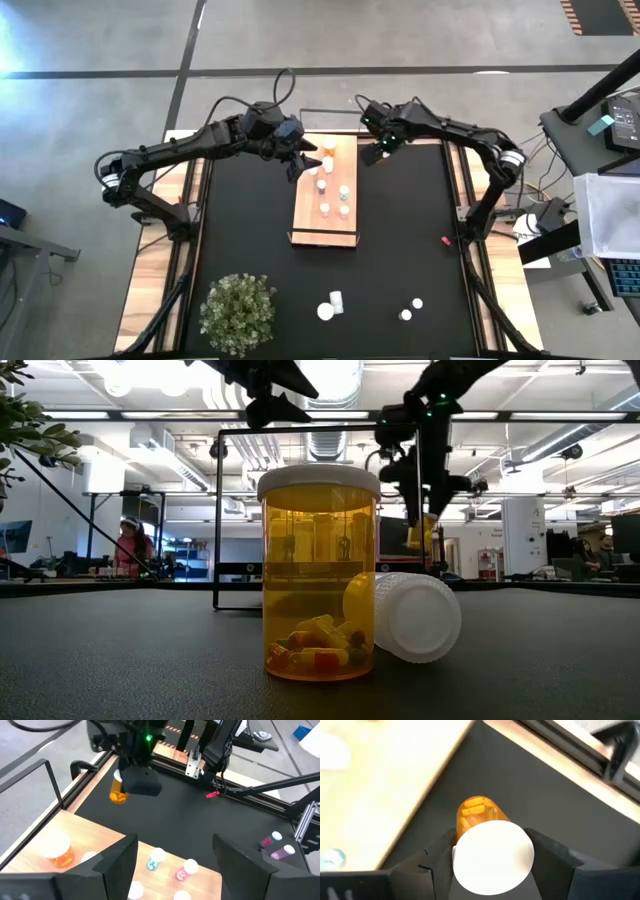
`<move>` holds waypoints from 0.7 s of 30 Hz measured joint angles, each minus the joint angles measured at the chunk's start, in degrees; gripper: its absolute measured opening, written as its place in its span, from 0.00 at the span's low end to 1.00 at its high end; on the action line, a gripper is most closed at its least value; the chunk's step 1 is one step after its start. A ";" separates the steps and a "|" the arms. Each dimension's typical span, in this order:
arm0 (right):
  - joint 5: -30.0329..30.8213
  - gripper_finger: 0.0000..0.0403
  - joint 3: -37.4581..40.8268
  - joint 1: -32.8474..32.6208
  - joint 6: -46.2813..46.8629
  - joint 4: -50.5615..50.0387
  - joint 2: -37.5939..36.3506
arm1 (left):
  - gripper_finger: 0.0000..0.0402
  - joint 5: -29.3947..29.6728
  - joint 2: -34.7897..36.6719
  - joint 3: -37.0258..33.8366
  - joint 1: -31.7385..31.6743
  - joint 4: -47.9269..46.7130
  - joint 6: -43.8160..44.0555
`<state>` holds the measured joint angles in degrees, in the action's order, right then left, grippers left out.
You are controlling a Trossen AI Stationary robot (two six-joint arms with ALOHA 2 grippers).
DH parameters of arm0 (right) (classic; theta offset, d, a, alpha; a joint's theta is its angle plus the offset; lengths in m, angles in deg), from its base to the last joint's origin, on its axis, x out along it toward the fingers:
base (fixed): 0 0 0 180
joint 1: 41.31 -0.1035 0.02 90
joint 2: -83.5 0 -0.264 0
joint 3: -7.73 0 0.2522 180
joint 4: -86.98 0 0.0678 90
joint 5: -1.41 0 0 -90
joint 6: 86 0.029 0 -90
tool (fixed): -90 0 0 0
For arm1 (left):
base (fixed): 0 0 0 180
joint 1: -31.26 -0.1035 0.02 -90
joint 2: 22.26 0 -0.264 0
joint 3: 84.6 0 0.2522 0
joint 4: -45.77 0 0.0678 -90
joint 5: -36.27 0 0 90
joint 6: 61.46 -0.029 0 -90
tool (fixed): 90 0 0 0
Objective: Pick and place medicine bottles onto shelf by color
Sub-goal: Put the top orange pill bottle on the shelf aligned with the other orange pill bottle
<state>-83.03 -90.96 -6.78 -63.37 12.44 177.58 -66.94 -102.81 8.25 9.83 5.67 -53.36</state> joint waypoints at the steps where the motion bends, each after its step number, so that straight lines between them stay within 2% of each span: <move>1: 0.00 0.51 -1.16 -0.34 0.01 -0.17 0.83 | 0.60 0.00 0.00 0.00 0.01 -0.14 -0.02; 21: -0.04 0.52 -21.03 -3.04 -0.67 -6.16 16.65 | 0.60 -0.06 2.66 -0.04 -2.68 -6.54 -2.52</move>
<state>-83.08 -111.99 -9.82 -64.04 6.28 194.23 -67.00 -100.16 8.21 7.15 -0.87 -55.89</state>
